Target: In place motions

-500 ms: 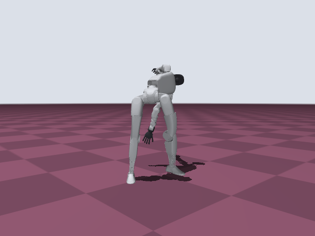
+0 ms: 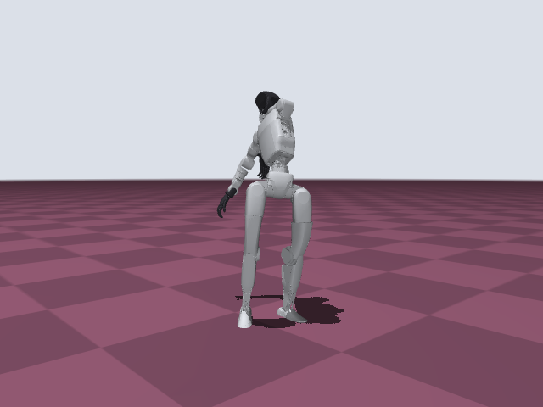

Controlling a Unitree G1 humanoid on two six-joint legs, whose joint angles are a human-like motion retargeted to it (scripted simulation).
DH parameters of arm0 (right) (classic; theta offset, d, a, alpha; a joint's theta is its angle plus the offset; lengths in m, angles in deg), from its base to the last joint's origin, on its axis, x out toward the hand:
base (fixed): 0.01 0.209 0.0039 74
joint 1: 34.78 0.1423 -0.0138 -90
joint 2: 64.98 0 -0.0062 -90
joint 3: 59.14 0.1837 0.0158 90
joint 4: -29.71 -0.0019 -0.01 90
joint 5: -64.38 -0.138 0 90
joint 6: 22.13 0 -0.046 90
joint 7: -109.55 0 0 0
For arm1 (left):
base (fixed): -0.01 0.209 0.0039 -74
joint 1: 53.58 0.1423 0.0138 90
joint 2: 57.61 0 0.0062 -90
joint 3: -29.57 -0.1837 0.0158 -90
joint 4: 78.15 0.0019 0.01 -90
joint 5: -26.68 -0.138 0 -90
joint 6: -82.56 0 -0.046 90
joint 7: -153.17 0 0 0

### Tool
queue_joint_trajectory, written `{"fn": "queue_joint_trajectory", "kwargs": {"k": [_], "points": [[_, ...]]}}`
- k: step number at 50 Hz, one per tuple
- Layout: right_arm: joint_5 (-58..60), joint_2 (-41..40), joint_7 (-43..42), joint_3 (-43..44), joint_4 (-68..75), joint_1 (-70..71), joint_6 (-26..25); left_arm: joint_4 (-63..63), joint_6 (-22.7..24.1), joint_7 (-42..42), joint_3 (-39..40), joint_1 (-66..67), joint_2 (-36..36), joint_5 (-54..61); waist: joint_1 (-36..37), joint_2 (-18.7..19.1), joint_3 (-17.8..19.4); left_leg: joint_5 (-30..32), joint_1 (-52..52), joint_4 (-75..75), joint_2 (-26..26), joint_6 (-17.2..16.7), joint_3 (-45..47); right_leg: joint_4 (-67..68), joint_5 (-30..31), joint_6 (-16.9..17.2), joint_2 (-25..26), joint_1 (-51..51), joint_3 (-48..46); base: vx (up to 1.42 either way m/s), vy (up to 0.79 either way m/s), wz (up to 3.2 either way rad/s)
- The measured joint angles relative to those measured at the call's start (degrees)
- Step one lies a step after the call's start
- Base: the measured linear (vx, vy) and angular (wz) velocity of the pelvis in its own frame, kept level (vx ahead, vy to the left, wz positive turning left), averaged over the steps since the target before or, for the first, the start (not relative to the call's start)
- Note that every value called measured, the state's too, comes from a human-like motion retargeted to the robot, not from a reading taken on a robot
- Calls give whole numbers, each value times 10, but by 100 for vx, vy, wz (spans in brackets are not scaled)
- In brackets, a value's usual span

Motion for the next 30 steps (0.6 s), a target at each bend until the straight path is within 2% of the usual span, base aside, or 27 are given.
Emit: {"fn": "queue_joint_trajectory", "kwargs": {"k": [2,3,5,7,8,10,12,15,23,26,30], "points": [[1,0,38,0,71,9,14,-74,-63,-24,0,0,0,-70,16,37,-26,-14,-68,29,-16,9,-27,35,-33,8,-1,-65,16,29,3,82],[-11,0,47,0,95,9,11,-97,-72,-40,0,0,0,-80,26,39,-36,-19,-73,33,-25,10,-30,33,-43,7,0,-67,18,25,1,27],[-29,0,66,0,133,9,5,-130,-87,-71,0,0,0,-98,41,41,-50,-26,-78,37,-38,11,-29,23,-60,-30,0,-65,1,10,3,3],[-37,0,94,0,179,9,-6,-155,-112,-113,0,0,0,-128,54,42,-58,-30,-70,41,-51,7,-22,-1,-84,-75,-12,-45,-62,13,5,0],[-37,0,107,0,190,9,-10,-165,-121,-122,0,0,0,-144,60,42,-63,-32,-68,41,-59,7,-21,-10,-87,-73,-14,-34,-66,15,-1,22],[-28,0,136,0,206,5,-19,-177,-143,-123,0,0,0,-174,70,45,-64,-34,-51,40,-65,5,-23,-20,-87,-44,-26,-9,-53,11,0,35],[-12,0,157,0,194,0,-19,-180,-152,-107,0,0,0,-184,90,49,-59,-35,-38,36,-62,2,-30,-25,-81,-31,-39,2,-72,8,11,22],[31,0,181,0,151,-20,-17,-157,-159,-86,0,0,0,-180,104,49,-68,-37,-14,28,-70,1,-31,-41,-84,-45,-30,30,-80,1,3,6],[150,0,302,0,-59,-88,-16,-32,-192,-48,0,0,0,-134,87,53,-83,-38,34,9,-72,-10,-40,-62,-93,-45,-28,90,-99,1,0,18],[162,0,334,0,-123,-97,-10,-36,-193,-56,0,0,0,-134,94,54,-88,-39,43,7,-73,-13,-47,-67,-94,-44,-30,102,-108,10,-6,21],[165,0,337,0,-173,-98,-9,-68,-190,-78,0,0,0,-161,103,54,-92,-41,45,6,-75,-15,-54,-72,-94,-46,-31,107,-116,7,-6,13]]}}
